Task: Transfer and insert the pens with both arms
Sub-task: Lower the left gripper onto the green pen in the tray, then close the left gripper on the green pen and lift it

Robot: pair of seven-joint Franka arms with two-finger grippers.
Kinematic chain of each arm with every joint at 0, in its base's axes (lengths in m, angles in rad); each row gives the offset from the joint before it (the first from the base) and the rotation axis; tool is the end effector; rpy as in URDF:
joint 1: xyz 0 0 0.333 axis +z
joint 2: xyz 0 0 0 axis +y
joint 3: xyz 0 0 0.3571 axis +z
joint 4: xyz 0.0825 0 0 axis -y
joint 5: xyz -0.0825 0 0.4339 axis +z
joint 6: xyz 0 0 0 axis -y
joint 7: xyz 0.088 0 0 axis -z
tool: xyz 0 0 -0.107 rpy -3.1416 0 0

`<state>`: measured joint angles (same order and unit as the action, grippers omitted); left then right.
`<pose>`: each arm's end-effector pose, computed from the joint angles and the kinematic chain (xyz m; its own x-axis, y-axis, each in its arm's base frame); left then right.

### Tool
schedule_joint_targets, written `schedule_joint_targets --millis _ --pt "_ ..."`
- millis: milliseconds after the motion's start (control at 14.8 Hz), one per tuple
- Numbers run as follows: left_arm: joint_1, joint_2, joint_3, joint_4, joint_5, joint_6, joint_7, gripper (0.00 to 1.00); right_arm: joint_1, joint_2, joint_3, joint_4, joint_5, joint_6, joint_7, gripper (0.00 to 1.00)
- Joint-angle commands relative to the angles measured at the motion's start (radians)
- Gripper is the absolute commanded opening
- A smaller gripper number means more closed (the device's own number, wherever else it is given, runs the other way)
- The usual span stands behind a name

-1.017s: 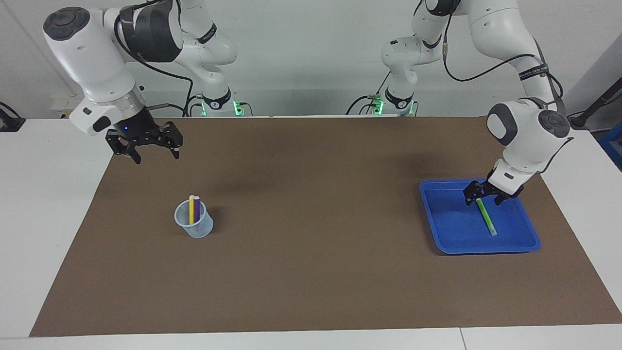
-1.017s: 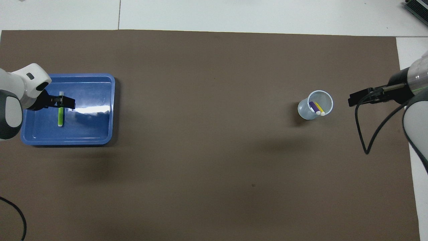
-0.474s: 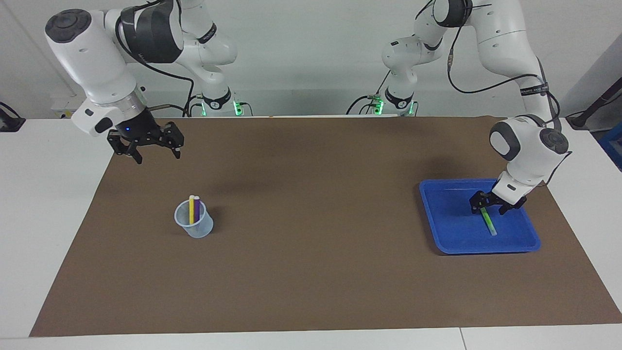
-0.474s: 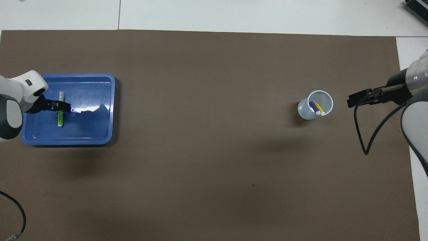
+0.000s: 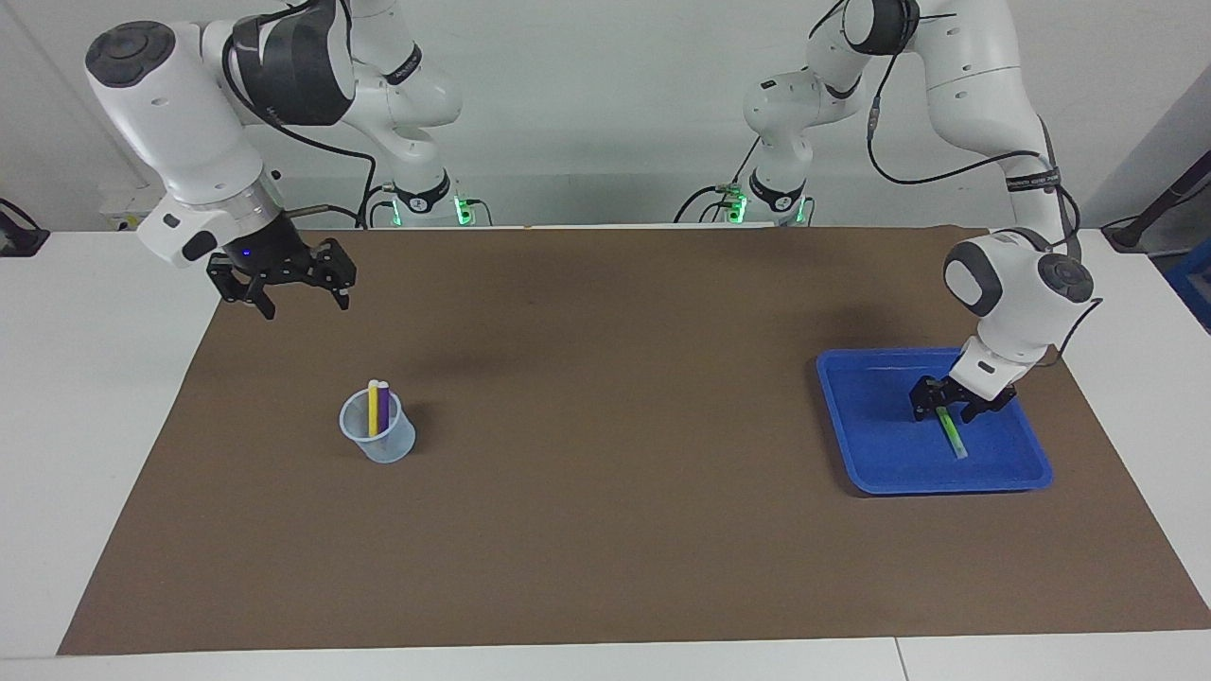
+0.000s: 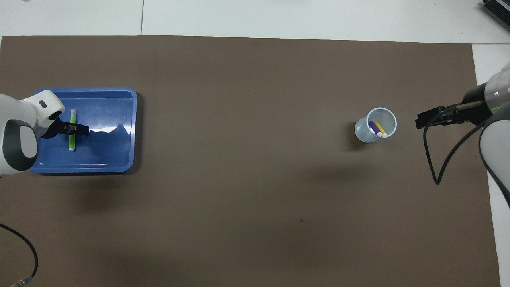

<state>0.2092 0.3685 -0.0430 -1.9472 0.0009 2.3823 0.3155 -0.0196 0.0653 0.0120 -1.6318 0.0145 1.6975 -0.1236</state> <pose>0.6659 0.1132 0.3022 0.9869 -0.1459 0.0682 -0.1458 -0.9893 -0.0066 0.6345 -0.0037 0.6042 0.9935 0.1139 0.0023 0.1139 -0.9934 -0.0150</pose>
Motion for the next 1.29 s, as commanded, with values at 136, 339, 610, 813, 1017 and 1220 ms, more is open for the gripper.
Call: schedule_joint_targets --millis 136,339,610,813,1017,1220 --pt "0.002 -0.003 -0.001 -0.038 0.019 0.048 0.001 0.5 -0.017 -0.044 0.002 -0.077 -0.045 0.039 -0.028 1.0" --pt "-0.001 -0.003 -0.001 -0.026 0.019 0.031 0.001 0.24 -0.017 -0.044 0.002 -0.076 -0.047 0.034 -0.059 1.0" --pt "-0.007 0.0 -0.001 0.023 0.016 -0.032 -0.003 0.0 -0.019 -0.044 0.002 -0.076 -0.045 0.033 -0.096 1.0" --pt "-0.011 0.023 -0.003 0.123 -0.015 -0.141 -0.022 0.0 -0.017 -0.044 0.003 -0.066 -0.036 -0.024 -0.093 1.0" --pt "-0.025 0.058 -0.003 0.299 -0.194 -0.342 -0.226 0.0 -0.011 -0.039 0.005 -0.049 -0.028 -0.067 -0.054 1.0" --pt "-0.08 0.04 -0.011 0.329 -0.358 -0.385 -0.625 0.0 -0.01 -0.038 0.006 -0.046 -0.025 -0.055 -0.053 1.0"
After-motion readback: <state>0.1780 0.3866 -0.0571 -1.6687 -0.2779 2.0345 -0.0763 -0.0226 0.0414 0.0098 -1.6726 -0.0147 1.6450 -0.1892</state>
